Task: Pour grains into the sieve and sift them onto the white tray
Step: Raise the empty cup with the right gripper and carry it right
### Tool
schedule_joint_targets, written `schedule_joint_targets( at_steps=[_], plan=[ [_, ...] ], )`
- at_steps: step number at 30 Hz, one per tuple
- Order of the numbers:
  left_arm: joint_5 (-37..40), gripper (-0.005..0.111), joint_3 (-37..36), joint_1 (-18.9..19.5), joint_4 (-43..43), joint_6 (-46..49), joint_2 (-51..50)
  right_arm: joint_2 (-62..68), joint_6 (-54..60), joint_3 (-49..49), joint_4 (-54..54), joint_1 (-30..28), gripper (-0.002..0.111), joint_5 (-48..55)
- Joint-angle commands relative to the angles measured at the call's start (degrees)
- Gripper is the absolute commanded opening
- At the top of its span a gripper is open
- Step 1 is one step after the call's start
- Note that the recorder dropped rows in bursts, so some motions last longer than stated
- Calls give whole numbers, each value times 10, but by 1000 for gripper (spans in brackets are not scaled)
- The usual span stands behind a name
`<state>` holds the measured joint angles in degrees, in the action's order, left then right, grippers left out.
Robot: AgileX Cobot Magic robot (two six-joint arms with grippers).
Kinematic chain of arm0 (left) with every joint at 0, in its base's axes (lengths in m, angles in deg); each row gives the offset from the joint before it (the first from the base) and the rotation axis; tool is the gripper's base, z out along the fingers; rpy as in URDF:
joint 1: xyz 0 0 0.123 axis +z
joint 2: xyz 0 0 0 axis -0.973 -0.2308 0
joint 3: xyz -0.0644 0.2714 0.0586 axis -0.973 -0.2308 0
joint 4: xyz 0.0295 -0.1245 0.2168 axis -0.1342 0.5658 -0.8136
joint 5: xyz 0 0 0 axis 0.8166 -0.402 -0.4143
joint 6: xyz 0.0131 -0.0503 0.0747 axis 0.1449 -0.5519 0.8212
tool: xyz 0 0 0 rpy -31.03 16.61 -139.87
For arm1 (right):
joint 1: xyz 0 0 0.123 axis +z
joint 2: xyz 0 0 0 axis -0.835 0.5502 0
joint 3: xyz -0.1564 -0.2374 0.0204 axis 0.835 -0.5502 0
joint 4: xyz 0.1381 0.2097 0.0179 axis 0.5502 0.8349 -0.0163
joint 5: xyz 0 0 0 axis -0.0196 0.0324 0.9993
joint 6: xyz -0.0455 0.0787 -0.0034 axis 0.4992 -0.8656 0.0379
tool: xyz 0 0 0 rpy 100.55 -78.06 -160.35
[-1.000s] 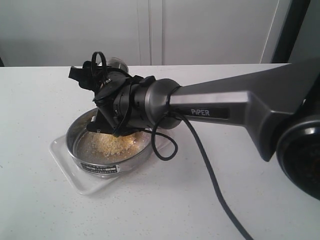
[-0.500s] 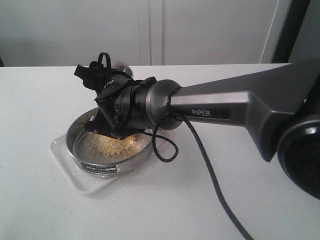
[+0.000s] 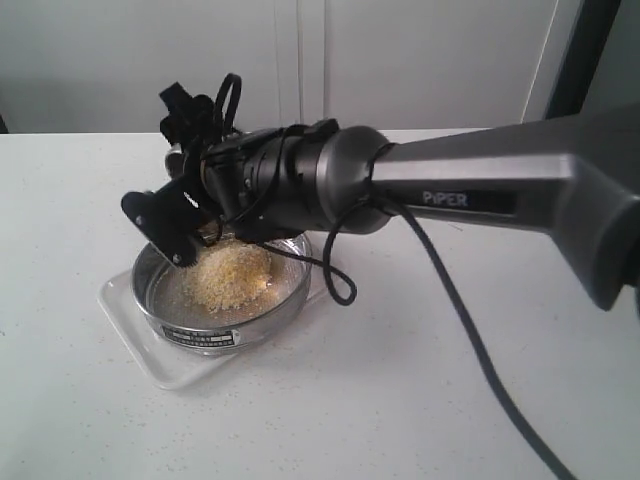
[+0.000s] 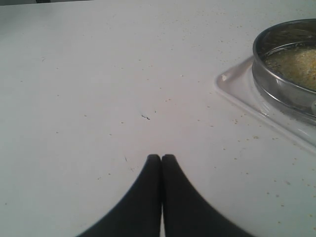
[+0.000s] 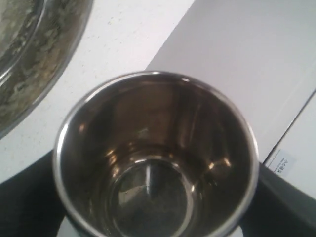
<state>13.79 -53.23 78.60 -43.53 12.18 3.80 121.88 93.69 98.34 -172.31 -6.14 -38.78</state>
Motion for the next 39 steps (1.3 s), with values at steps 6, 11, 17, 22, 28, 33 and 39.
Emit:
schedule_joint_targets(
  at_steps=[6, 11, 17, 22, 28, 33, 39],
  plan=[
    [2, 0, -3, 1, 6, 0, 3, -46, -135, -1, 79, -49, 0, -109],
    [2, 0, -3, 1, 6, 0, 3, -59, -177, -1, 117, -73, 0, -181],
    [2, 0, -3, 1, 6, 0, 3, -66, -308, -2, 124, -104, 0, -285],
    [2, 0, -3, 1, 6, 0, 3, -66, -405, -7, 130, -133, 0, -375],
    [2, 0, -3, 1, 6, 0, 3, -67, -503, -43, 130, -170, 0, -466],
    [2, 0, -3, 1, 6, 0, 3, -67, -597, -77, 130, -206, 0, -530],
    [2, 0, -3, 1, 6, 0, 3, -69, -687, -99, 126, -242, 0, -573]
  ],
)
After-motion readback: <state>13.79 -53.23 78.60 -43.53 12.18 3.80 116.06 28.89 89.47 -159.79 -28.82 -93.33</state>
